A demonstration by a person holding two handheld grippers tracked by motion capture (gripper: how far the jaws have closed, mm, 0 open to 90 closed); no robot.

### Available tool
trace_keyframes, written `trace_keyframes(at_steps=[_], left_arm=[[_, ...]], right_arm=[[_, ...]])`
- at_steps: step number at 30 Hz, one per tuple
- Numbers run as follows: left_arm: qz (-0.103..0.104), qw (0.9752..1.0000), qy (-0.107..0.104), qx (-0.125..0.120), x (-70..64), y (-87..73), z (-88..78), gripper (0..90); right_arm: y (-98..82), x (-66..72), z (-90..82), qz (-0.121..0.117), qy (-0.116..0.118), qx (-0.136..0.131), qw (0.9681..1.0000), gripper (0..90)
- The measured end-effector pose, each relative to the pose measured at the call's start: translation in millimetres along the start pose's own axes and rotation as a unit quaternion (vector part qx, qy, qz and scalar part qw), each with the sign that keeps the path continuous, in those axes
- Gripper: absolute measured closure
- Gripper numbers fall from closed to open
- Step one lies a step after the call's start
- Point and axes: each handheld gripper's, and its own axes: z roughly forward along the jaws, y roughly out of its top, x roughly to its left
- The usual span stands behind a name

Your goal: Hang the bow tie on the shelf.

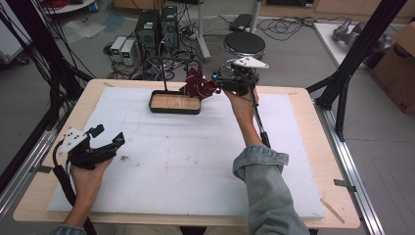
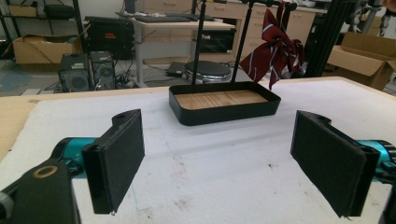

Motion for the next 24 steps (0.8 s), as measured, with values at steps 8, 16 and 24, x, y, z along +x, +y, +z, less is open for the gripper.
trace_keyframes(at_steps=[8, 16, 24], left_arm=[[0.0, 1.0, 0.001, 0.001, -0.2, -0.2, 0.3, 17.7], [0.001, 1.0, -0.001, 0.001, -1.8, -0.5, -0.1, 17.7], [0.001, 1.0, 0.002, -0.002, -1.2, -0.4, -1.1, 17.7]], right_arm=[[11.5, -9.3, -30.0, -0.006, -0.009, -0.014, 0.9999, 18.9], [10.3, -17.8, -61.8, -0.001, -0.023, -0.031, 0.9993, 18.3], [13.2, -21.6, -94.0, 0.004, -0.034, -0.049, 0.9982, 14.9]])
